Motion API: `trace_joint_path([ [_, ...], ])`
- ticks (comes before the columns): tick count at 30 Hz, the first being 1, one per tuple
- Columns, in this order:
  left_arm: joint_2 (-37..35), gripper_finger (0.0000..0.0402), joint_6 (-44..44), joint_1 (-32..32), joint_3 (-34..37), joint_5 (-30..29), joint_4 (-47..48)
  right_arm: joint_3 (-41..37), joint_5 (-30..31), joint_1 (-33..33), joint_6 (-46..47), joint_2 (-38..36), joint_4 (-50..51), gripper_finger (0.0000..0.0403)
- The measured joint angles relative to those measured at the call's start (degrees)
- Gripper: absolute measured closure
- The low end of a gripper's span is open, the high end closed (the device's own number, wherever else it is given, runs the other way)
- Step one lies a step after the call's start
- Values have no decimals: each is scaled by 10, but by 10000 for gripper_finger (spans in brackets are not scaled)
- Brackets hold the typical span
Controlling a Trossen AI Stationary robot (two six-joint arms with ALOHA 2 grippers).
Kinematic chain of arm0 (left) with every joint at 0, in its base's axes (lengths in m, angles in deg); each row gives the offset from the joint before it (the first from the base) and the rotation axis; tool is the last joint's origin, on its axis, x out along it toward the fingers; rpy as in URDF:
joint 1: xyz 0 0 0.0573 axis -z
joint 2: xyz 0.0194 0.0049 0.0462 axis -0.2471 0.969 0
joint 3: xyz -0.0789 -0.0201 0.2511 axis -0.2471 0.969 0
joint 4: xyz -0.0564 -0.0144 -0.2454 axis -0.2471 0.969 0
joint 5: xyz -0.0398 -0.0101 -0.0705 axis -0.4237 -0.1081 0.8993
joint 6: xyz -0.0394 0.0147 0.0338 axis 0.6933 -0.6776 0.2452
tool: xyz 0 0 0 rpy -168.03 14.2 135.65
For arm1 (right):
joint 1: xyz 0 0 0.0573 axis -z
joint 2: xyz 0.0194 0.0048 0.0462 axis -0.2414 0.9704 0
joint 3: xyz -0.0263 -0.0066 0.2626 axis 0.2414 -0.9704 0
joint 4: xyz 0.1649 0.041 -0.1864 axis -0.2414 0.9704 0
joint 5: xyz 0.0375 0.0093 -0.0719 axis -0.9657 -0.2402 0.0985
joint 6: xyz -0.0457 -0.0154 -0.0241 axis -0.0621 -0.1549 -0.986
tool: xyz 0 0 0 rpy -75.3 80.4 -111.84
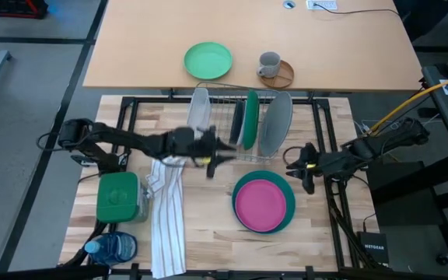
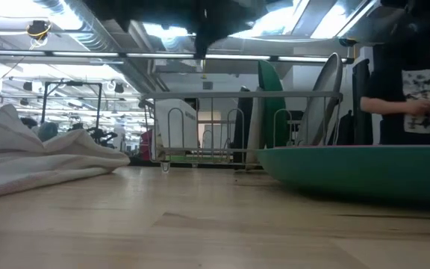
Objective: Sort dishes
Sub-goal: Put the pink plate in the dish rack
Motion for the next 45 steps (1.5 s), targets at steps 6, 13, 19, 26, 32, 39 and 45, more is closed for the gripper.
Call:
trace_joint_path([
  [6,6,279,-134,97,0,0,6,0,-21,0,30,76,-1,283],
  [13,52,279,-192,160,0,0,14,0,-42,0,128,160,-2,283],
  [19,106,279,-192,170,0,-3,37,0,-81,0,210,206,-3,283],
  [26,172,279,-256,169,0,-5,29,0,-82,0,284,231,-5,283],
  [32,206,279,-344,169,0,-5,24,0,-76,0,311,233,-5,283],
  [39,211,279,-389,163,0,-4,-41,0,-53,0,353,233,-4,283],
  [45,211,279,-430,140,0,-4,-61,0,-50,0,384,236,16,283],
])
